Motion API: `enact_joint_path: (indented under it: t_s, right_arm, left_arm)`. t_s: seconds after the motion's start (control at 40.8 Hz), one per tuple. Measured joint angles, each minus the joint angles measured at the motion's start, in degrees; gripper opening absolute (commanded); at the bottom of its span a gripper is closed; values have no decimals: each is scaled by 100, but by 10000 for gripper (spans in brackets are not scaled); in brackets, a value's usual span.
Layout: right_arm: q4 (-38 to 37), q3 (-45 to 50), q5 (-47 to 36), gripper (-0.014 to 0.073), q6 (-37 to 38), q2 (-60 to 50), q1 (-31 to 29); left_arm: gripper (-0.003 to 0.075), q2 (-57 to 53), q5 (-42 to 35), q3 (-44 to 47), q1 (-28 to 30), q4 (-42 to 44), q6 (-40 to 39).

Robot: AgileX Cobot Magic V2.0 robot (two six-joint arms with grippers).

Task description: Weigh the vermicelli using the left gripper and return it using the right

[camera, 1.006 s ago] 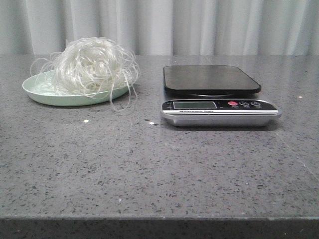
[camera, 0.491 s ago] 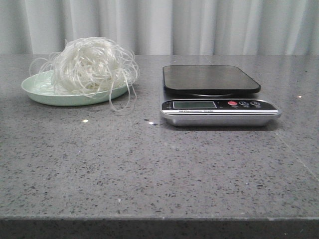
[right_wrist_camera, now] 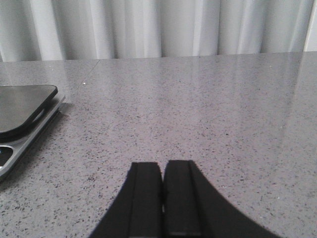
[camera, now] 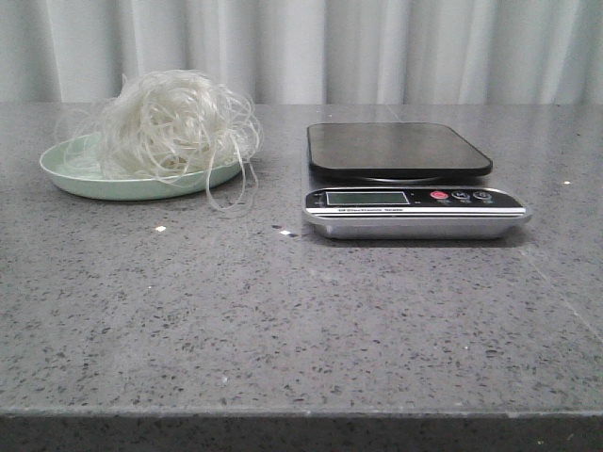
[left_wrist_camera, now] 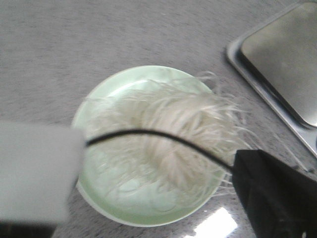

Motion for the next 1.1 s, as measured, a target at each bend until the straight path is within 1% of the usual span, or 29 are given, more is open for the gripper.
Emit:
enact_joint_path:
  t_s: [0.147, 0.245, 0.564, 0.858, 1.006, 1.104]
  right_arm:
    - [0, 0, 0, 151, 0, 0, 0]
    - [0, 0, 0, 151, 0, 0, 0]
    - [0, 0, 0, 151, 0, 0, 0]
    - [0, 0, 0, 151, 0, 0, 0]
    - [0, 0, 0, 151, 0, 0, 0]
    - [0, 0, 0, 151, 0, -2, 0]
  left_arm:
    - [680, 371, 199, -71, 0, -633, 735]
    - [680, 574, 222, -71, 0, -800, 978]
    - [680, 1100, -269, -79, 0, -782, 1309]
    - [678, 1556, -371, -79, 0, -782, 1338]
    - [643, 1718, -383, -94, 0, -793, 1348]
    - [584, 1812, -383, -108, 0, -814, 1348]
